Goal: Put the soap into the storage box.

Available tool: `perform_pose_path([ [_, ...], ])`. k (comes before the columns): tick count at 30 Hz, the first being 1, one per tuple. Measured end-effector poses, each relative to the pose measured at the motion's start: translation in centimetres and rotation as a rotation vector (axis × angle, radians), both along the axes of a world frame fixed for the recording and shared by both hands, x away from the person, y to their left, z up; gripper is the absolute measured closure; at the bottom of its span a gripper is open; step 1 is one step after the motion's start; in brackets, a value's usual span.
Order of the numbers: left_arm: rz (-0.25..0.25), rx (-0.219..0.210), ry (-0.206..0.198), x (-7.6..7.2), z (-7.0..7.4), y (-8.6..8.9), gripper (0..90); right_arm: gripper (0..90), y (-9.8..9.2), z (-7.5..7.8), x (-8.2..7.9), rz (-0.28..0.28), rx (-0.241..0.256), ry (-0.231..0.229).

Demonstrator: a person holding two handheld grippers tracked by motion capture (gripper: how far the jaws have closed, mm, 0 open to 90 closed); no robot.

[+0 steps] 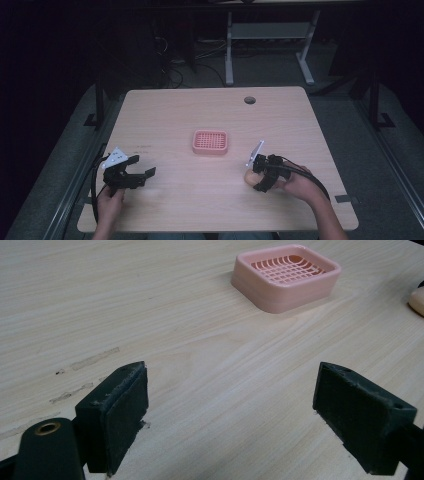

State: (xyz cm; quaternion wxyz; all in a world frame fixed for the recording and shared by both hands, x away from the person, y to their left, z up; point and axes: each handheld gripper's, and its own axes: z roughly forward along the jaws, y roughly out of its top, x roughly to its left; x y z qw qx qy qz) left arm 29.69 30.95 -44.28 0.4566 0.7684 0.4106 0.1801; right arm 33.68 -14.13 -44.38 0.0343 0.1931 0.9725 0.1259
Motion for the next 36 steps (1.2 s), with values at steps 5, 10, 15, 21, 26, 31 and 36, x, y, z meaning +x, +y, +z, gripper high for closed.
perform_pose_path([
  [5,0.003,-0.001,0.001,0.0,0.0,0.0,14.2,31.8,0.0,0.0,0.0,0.006,0.001,0.004],
  [10,0.005,-0.004,0.002,0.0,0.1,0.1,14.3,31.9,-0.1,0.2,0.0,0.012,0.012,-0.002],
  [15,0.002,0.001,0.000,-0.1,0.1,0.0,14.2,31.9,-0.3,0.6,0.0,0.012,0.028,-0.008],
  [21,0.005,-0.002,0.003,-0.1,0.1,0.1,14.3,31.9,-0.2,1.3,0.1,0.014,0.047,-0.019],
  [26,0.005,-0.003,0.000,-0.1,0.1,0.1,14.3,31.9,0.0,2.1,0.3,0.021,0.069,-0.032],
  [31,0.009,-0.013,-0.001,-0.1,0.1,0.1,14.3,31.9,0.3,2.9,0.7,0.030,0.084,-0.040],
  [36,0.009,-0.009,0.002,-0.1,0.1,0.2,14.3,31.9,0.5,3.3,1.1,0.036,0.091,-0.043],
])
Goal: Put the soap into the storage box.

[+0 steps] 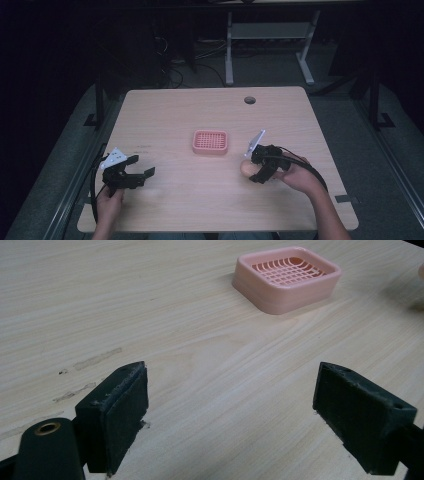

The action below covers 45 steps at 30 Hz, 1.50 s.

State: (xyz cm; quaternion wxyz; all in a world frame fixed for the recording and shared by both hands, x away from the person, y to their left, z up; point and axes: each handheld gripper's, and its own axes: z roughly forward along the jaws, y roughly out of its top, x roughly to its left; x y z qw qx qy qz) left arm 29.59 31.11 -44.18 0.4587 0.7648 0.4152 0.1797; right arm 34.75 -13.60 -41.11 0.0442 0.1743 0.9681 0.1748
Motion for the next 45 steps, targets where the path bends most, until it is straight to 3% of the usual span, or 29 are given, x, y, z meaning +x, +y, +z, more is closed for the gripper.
perform_pose_path([
  [10,0.005,-0.002,0.003,0.0,0.0,0.0,14.2,31.9,0.3,0.3,0.8,0.006,0.032,0.007],
  [32,0.007,-0.008,0.004,0.2,-0.1,-0.1,14.2,31.9,1.3,1.9,2.2,0.025,0.038,-0.007],
  [45,0.004,-0.006,0.001,0.1,-0.1,-0.1,14.2,31.9,1.9,2.0,3.0,0.027,0.057,-0.011],
])
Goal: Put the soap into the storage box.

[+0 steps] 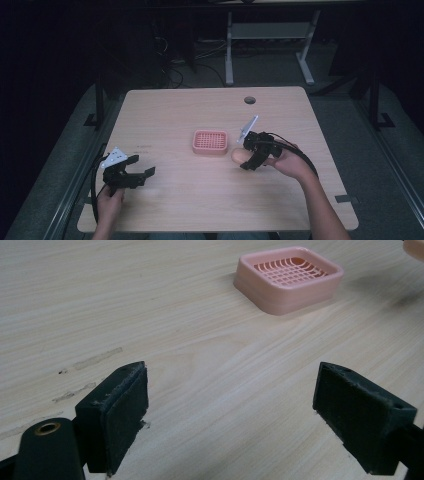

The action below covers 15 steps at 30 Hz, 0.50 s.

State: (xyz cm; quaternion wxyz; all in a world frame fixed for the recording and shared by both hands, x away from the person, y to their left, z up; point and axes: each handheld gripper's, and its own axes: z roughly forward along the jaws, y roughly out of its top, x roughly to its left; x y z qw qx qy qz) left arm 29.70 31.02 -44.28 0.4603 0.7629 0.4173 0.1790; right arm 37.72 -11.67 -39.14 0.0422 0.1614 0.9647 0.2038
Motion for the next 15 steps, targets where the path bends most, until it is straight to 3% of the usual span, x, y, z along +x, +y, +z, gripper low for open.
perform_pose_path([
  [8,-0.004,0.002,-0.005,-0.09,0.15,0.02,14.3,31.9,0.66,0.64,0.38,0.012,0.002,-0.008],
  [15,-0.003,0.002,-0.002,-0.09,0.18,0.08,14.3,31.9,0.82,0.80,1.00,0.007,0.032,0.005],
])
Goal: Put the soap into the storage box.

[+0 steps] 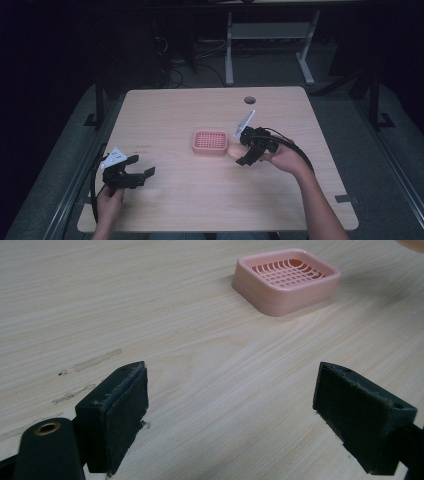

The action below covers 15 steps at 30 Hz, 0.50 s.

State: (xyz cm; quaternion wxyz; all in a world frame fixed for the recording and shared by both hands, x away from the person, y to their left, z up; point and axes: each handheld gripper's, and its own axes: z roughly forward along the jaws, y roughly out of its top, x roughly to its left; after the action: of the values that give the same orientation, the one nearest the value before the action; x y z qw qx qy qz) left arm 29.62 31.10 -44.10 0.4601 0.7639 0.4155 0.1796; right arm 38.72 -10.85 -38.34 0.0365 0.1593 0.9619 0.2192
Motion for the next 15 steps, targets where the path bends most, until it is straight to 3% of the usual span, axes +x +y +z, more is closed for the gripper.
perform_pose_path([
  [5,0.003,-0.003,0.000,0.0,0.0,0.0,14.3,31.9,0.4,0.0,0.4,0.003,-0.018,0.005],
  [15,0.001,-0.005,-0.002,0.0,0.0,0.0,14.2,31.9,1.2,0.9,1.4,0.009,-0.008,-0.011],
])
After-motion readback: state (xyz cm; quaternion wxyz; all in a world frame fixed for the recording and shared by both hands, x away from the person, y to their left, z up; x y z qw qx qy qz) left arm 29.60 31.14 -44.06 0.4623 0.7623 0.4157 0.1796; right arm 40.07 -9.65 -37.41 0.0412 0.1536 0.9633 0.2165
